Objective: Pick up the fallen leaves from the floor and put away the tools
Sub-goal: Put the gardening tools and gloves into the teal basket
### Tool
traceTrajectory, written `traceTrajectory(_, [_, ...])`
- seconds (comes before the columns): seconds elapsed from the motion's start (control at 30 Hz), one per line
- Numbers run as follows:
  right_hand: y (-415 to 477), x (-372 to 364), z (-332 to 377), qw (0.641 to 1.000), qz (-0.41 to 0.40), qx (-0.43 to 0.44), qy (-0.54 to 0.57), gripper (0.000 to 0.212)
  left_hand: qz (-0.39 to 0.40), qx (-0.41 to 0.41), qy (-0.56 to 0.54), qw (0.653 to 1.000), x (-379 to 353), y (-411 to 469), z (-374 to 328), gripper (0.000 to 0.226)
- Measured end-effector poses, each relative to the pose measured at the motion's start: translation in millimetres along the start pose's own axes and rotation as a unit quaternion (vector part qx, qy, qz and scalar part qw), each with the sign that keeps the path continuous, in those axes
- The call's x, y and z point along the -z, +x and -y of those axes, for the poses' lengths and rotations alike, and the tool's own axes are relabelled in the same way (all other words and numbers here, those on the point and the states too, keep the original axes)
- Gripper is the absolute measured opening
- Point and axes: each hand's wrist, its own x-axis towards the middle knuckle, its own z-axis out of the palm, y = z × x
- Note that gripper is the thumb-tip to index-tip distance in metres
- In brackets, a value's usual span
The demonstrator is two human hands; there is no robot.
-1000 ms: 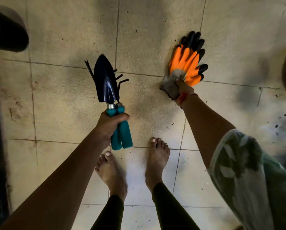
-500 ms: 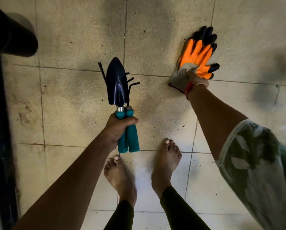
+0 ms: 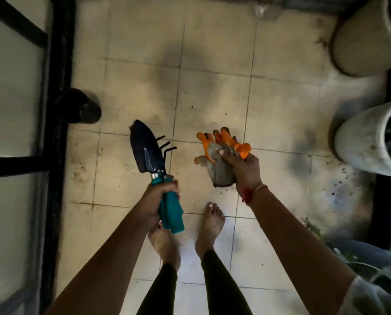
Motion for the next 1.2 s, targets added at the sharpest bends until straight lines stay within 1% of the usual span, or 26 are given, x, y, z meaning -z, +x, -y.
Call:
traceTrajectory(0.03, [-20.4, -3.4, 7.1, 0.999, 0.028, -0.014, 0.04, 0.034, 0.015, 0.001, -0.006, 1.0, -7.6, -19.0, -7.9, 0.027])
traceTrajectory(0.07, [-38.0, -5.5, 20.9, 0.995, 0.06, -0.006, 0.074, 0.039, 0.031, 0.003, -0.016, 0.999, -15.7, -35.0, -15.5, 0.027])
traceTrajectory(0.13, [-75.0, -6.5, 43.8, 0.991, 0.096, -0.019, 0.093, 0.058, 0.051, 0.02, -0.033, 0.998, -32.9, -71.3, -29.6, 0.031])
traceTrajectory(0.17, [-88.2, -6.8, 52.3, 0.989, 0.107, -0.022, 0.102, 0.063, 0.058, 0.029, -0.043, 0.997, -41.4, -86.4, -35.0, 0.029])
traceTrajectory(0.2, [-108.8, -6.8, 70.1, 0.987, 0.12, -0.022, 0.106, 0.061, 0.066, 0.033, -0.049, 0.996, -51.6, -107.1, -41.5, 0.027])
traceTrajectory(0.23, [-123.4, -5.7, 84.3, 0.987, 0.122, -0.019, 0.101, 0.053, 0.073, 0.031, -0.053, 0.995, -61.6, -123.7, -46.8, 0.023])
traceTrajectory(0.3, [-157.3, -1.6, 113.0, 0.993, 0.103, -0.019, 0.06, 0.029, 0.089, 0.014, -0.066, 0.994, -79.7, -155.3, -55.7, 0.02])
traceTrajectory(0.33, [-171.7, 0.4, 123.1, 0.995, 0.092, -0.027, 0.041, 0.02, 0.099, 0.005, -0.081, 0.992, -87.2, -167.7, -59.5, 0.022])
traceTrajectory(0.4, [-198.3, 7.0, 140.5, 0.996, 0.077, -0.033, 0.025, 0.012, 0.12, -0.01, -0.089, 0.989, -100.2, -190.1, -65.5, 0.03])
traceTrajectory(0.47, [-217.6, 12.7, 150.9, 0.998, 0.059, -0.025, 0.016, 0.008, 0.131, -0.004, -0.067, 0.989, -109.9, -207.9, -67.1, 0.035])
traceTrajectory(0.53, [-230.5, 16.6, 153.2, 0.999, 0.049, -0.007, -0.016, 0.006, 0.135, 0.011, -0.038, 0.99, -114.0, -220.4, -65.2, 0.03])
traceTrajectory(0.6, [-244.8, 17.9, 149.8, 0.994, 0.046, -0.003, -0.097, 0.004, 0.124, 0.034, -0.007, 0.992, -113.1, -233.2, -60.8, 0.022])
traceTrajectory(0.67, [-257.1, 17.9, 136.3, 0.982, 0.044, 0.003, -0.186, 0.005, 0.106, 0.056, 0.019, 0.993, -105.0, -242.0, -52.2, 0.018])
traceTrajectory(0.77, [-287.6, 5.5, 114.1, 0.959, 0.06, 0.037, -0.275, 0.015, 0.1, 0.093, 0.064, 0.989, -81.6, -253.0, -36.1, 0.02])
traceTrajectory(0.83, [-304.2, -6.8, 97.5, 0.955, 0.067, 0.06, -0.283, 0.014, 0.109, 0.104, 0.081, 0.985, -65.9, -259.3, -29.6, 0.029])
traceTrajectory(0.87, [-315.0, -14.7, 86.5, 0.957, 0.062, 0.064, -0.274, 0.012, 0.113, 0.102, 0.078, 0.985, -55.2, -266.3, -24.9, 0.034])
traceTrajectory(0.9, [-323.6, -21.1, 76.9, 0.964, 0.043, 0.061, -0.255, 0.015, 0.112, 0.098, 0.075, 0.986, -46.4, -273.0, -21.5, 0.038])
traceTrajectory(0.93, [-332.9, -29.5, 66.3, 0.97, 0.009, 0.054, -0.237, 0.023, 0.112, 0.092, 0.078, 0.986, -37.4, -280.1, -21.1, 0.041])
traceTrajectory(1.0, [-349.1, -44.2, 45.5, 0.975, -0.058, 0.033, -0.21, 0.053, 0.112, 0.081, 0.084, 0.987, -25.6, -295.7, -22.2, 0.044])
traceTrajectory(1.03, [-357.1, -50.5, 34.9, 0.977, -0.078, 0.028, -0.196, 0.064, 0.118, 0.075, 0.1, 0.985, -20.1, -305.0, -24.5, 0.043])
traceTrajectory(1.07, [-360.7, -53.3, 23.9, 0.982, -0.094, 0.024, -0.164, 0.07, 0.131, 0.069, 0.116, 0.982, -17.7, -313.3, -26.5, 0.042])
traceTrajectory(1.13, [-386.0, -61.5, 22.6, 0.988, -0.138, 0.021, -0.066, 0.078, 0.159, 0.065, 0.135, 0.976, -14.3, -332.9, -28.7, 0.042])
traceTrajectory(1.17, [-399.9, -64.8, 27.4, 0.987, -0.152, 0.033, -0.032, 0.078, 0.167, 0.065, 0.133, 0.975, -12.3, -338.4, -28.9, 0.042])
traceTrajectory(1.2, [-415.7, -67.2, 31.6, 0.985, -0.167, 0.046, -0.007, 0.069, 0.176, 0.067, 0.139, 0.972, -11.7, -344.1, -27.5, 0.042])
